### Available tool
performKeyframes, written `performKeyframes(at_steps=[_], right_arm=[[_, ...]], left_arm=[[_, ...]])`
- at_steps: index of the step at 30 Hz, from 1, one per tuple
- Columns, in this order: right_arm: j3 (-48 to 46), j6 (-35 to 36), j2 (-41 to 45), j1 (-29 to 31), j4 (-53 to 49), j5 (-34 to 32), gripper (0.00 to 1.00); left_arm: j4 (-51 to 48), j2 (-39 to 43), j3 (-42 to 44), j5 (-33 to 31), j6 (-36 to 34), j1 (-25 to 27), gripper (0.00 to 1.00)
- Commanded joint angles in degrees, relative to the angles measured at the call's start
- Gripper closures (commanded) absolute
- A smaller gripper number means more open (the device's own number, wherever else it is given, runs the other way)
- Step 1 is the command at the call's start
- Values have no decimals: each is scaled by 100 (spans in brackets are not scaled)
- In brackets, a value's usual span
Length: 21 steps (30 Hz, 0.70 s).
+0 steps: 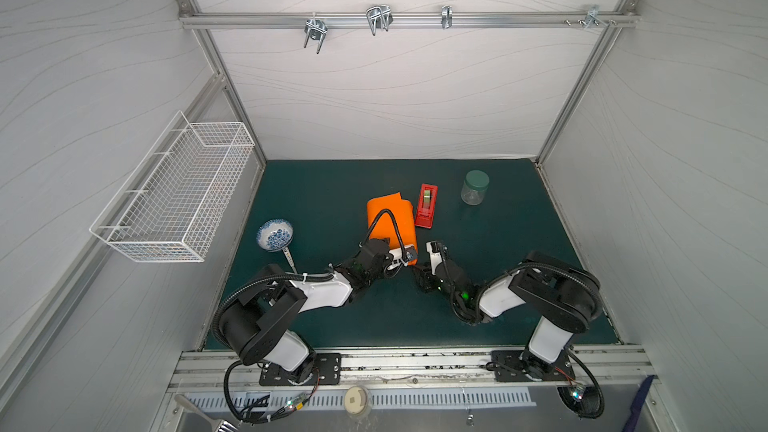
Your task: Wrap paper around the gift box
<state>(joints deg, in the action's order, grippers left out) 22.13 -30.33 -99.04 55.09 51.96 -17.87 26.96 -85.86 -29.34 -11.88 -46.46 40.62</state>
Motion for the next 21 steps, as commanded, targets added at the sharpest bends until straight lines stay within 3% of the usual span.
performKeyframes(at_steps=[1,10,21], right_arm=[[-220,-139,194,-139,-238,258,43],[-72,-366,793,-531,-644,1368,31],[767,-1045,903,-1026,-1454,1998,23]], left_arm=[[-76,33,42,35,-32,-70,36],[-118,30,86,176,10,-129,42],[-218,67,111,317,5,-187,49]])
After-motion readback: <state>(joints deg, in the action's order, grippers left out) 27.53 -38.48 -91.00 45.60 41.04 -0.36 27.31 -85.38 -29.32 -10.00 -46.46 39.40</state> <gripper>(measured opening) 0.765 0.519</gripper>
